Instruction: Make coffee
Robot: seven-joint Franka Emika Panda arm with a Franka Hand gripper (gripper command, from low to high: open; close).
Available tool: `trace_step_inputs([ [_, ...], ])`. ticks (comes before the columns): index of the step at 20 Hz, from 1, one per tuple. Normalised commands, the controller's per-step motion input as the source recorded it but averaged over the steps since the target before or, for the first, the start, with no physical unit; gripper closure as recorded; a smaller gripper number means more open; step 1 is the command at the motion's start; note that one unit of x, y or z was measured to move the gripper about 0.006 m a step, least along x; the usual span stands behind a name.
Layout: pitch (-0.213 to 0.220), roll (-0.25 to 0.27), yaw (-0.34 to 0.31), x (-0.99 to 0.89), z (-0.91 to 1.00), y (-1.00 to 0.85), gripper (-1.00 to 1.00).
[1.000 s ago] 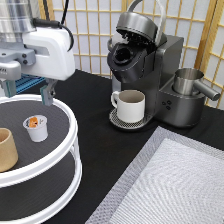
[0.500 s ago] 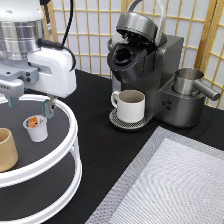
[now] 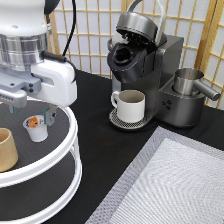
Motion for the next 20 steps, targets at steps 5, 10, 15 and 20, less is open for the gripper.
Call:
trace_step_inputs([
  [5, 0.0, 0.061, -0.003, -0.06, -0.24, 0.0, -1.0],
  [10, 0.0, 0.048, -0.023, -0.01, -0.03, -0.01, 1.0],
  [15, -0.009, 0.026, -0.042, 0.0, 0.02, 0.0, 1.0],
  [20, -0.015, 0.018, -0.042, 0.0, 0.03, 0.0, 1.0],
])
